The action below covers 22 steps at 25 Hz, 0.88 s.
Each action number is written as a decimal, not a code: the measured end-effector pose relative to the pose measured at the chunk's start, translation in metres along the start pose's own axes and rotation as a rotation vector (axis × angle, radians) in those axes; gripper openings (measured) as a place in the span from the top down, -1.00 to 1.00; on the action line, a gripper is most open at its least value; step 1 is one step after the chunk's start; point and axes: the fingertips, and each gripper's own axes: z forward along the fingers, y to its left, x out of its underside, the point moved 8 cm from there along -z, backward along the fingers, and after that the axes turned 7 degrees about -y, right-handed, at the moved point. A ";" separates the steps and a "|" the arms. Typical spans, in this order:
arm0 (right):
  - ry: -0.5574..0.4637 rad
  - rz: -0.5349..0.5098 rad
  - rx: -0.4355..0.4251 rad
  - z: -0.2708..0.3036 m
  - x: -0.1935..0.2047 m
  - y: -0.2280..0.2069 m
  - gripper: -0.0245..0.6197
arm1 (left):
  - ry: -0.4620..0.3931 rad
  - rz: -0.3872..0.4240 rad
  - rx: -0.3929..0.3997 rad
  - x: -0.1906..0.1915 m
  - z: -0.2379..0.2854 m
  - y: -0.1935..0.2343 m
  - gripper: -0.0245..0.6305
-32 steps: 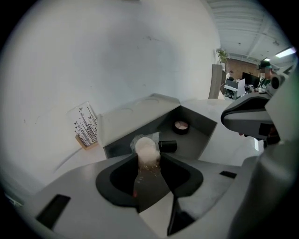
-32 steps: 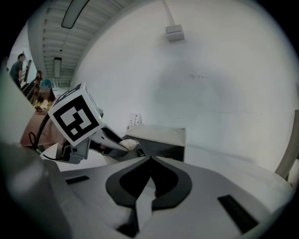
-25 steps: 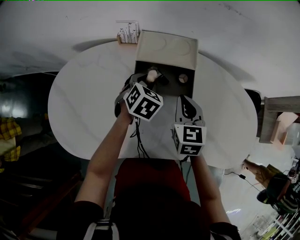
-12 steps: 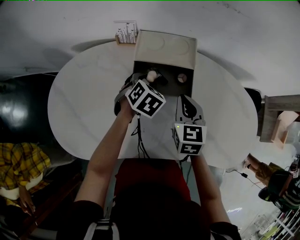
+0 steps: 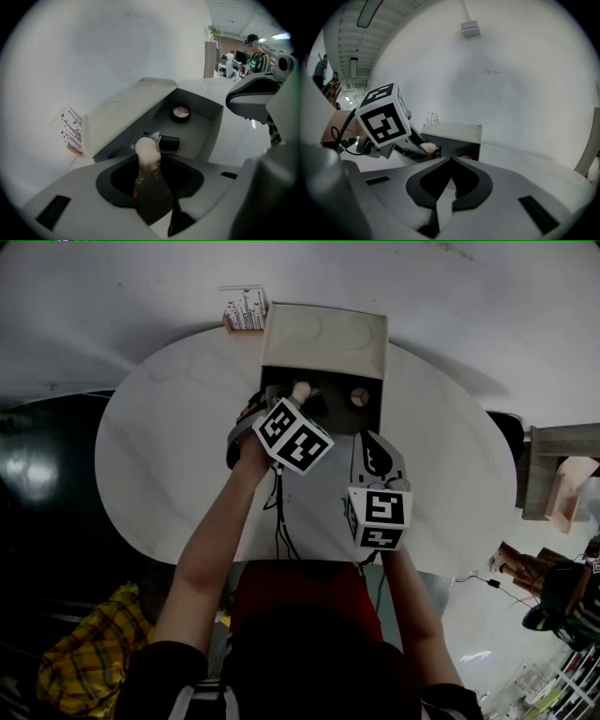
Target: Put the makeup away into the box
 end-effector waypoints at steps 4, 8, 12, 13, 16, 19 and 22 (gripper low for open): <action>0.009 0.002 0.004 0.001 0.002 -0.002 0.88 | 0.011 0.019 0.002 -0.002 0.004 -0.001 0.41; 0.014 0.008 0.005 0.002 0.002 -0.004 0.88 | 0.014 0.026 0.004 -0.004 0.006 -0.001 0.41; 0.018 0.006 0.004 0.002 0.003 -0.003 0.88 | 0.010 0.022 0.005 -0.004 0.007 -0.001 0.41; 0.018 0.005 0.003 0.003 0.003 -0.002 0.88 | 0.009 0.020 0.005 -0.004 0.007 -0.001 0.41; 0.019 0.003 0.001 0.003 0.004 0.000 0.88 | 0.007 0.016 0.002 -0.003 0.007 -0.001 0.41; 0.024 -0.003 0.000 0.002 0.005 0.001 0.88 | 0.008 0.012 -0.002 -0.003 0.007 -0.001 0.41; 0.028 -0.008 0.002 0.002 0.006 0.001 0.88 | 0.004 0.006 -0.004 -0.003 0.007 0.000 0.39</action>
